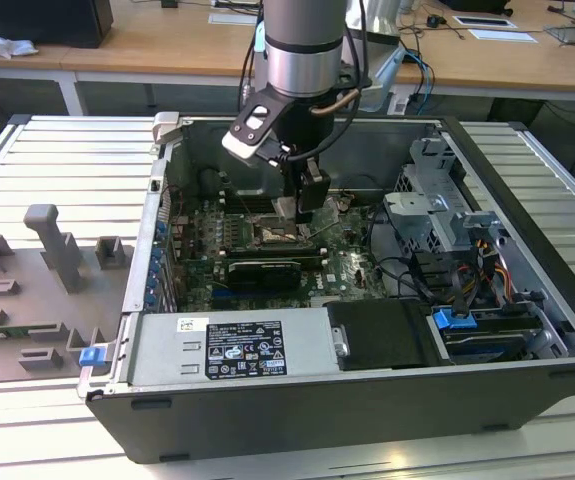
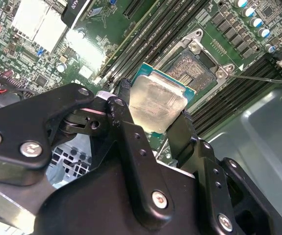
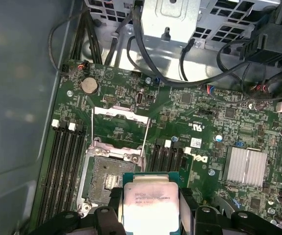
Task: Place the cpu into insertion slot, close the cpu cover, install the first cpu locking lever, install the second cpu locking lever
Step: 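Place the cpu into insertion slot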
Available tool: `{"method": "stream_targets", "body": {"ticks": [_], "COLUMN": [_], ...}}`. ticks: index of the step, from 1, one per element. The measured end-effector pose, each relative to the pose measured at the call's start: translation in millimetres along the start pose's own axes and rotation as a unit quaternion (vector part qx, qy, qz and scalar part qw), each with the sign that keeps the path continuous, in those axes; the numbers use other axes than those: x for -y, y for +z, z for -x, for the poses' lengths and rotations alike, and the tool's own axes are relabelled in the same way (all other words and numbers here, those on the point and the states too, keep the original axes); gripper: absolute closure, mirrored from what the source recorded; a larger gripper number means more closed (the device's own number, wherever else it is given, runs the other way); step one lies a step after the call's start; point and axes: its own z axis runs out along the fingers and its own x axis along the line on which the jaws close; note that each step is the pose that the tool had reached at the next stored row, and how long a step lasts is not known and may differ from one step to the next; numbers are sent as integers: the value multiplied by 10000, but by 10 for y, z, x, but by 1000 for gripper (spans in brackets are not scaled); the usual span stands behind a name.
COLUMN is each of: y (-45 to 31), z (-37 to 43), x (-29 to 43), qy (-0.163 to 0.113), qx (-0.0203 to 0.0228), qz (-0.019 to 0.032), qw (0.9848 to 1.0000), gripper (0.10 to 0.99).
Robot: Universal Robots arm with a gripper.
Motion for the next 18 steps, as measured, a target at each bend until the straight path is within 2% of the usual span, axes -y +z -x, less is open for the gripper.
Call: {"method": "stream_targets", "body": {"ticks": [18], "y": [98], "z": [0], "x": [6], "qy": [0], "qx": [-6], "qz": [-39], "qw": [10000], "gripper": [541]}}
